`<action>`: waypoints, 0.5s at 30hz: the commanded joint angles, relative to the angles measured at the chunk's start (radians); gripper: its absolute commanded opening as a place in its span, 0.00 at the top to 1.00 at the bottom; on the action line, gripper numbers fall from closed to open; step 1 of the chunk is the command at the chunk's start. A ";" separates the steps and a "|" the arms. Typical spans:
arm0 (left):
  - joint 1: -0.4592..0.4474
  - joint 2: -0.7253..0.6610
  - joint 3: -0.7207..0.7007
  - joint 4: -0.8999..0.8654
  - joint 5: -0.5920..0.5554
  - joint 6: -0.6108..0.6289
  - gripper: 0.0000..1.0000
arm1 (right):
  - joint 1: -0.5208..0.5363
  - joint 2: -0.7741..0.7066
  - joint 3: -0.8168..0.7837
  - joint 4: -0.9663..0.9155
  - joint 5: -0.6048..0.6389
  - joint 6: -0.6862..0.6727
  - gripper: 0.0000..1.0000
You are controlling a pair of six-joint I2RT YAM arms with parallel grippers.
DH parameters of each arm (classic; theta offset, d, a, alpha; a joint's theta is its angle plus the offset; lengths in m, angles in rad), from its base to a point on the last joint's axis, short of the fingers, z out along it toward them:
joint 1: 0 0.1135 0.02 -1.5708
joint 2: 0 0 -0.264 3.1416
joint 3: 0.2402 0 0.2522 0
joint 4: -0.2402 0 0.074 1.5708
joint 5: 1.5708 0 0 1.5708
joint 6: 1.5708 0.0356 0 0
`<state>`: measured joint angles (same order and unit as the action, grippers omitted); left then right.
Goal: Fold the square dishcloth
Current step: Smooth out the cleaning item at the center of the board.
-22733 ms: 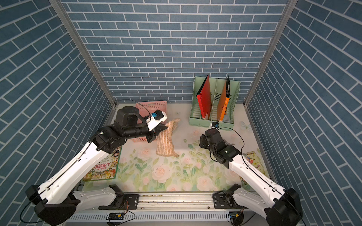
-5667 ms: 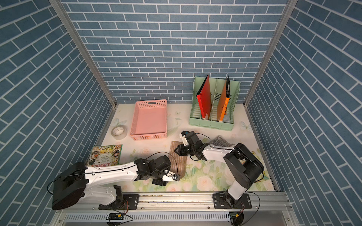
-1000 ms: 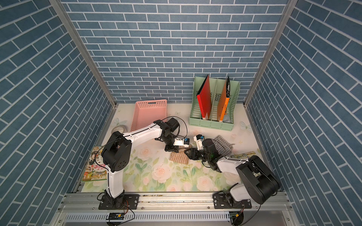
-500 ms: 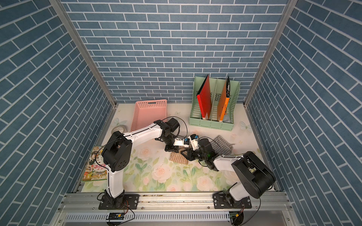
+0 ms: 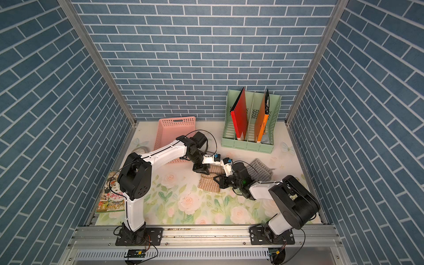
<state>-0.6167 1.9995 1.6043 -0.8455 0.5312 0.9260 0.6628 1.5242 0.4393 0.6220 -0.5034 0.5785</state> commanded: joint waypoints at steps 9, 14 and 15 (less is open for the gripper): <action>0.024 0.148 0.051 0.146 -0.041 -0.119 0.59 | -0.023 0.009 0.000 -0.001 0.018 0.024 1.00; 0.024 0.157 0.011 0.162 -0.065 -0.115 0.60 | -0.037 0.026 0.012 0.000 0.010 0.030 1.00; 0.022 0.162 0.007 0.163 -0.065 -0.117 0.60 | -0.038 0.032 0.020 -0.005 0.009 0.030 1.00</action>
<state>-0.5941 2.1559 1.6249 -0.6865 0.4747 0.8185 0.6300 1.5349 0.4400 0.6197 -0.4973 0.5941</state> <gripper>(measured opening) 0.404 0.066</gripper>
